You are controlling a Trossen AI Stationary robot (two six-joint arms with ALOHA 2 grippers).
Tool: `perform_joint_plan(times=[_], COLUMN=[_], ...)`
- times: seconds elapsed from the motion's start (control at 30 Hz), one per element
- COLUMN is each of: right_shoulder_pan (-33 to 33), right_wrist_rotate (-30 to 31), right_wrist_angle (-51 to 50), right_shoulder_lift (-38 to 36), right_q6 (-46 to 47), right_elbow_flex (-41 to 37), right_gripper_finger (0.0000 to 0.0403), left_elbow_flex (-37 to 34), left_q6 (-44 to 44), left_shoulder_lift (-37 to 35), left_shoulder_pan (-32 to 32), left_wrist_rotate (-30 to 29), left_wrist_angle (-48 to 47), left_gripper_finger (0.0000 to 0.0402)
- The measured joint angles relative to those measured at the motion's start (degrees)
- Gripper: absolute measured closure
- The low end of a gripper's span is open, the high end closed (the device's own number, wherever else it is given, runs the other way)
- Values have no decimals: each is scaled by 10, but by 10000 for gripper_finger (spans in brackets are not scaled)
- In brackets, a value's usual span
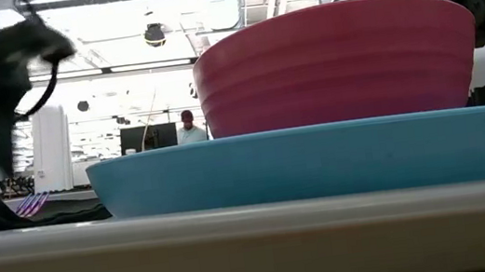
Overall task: Set up tray
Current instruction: Put the green spoon on top of the black napkin on the gray tray to the right of the blue fork
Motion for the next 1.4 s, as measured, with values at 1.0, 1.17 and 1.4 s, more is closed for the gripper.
perform_joint_plan(times=[1.0, 1.17, 1.4], right_shoulder_pan=[0, 0, 0], right_wrist_rotate=[0, 0, 0], right_wrist_angle=[0, 0, 0], right_shoulder_lift=[0, 0, -1], right_q6=[0, 0, 0], right_elbow_flex=[0, 0, 0], right_gripper_finger=[274, 274, 274], left_elbow_flex=[24, 25, 24], left_q6=[608, 607, 585], left_shoulder_lift=[-105, -67, 0], left_shoulder_pan=[560, 569, 569], left_wrist_rotate=[88, 105, 148], left_wrist_angle=[162, 182, 165], left_gripper_finger=[248, 204, 205])
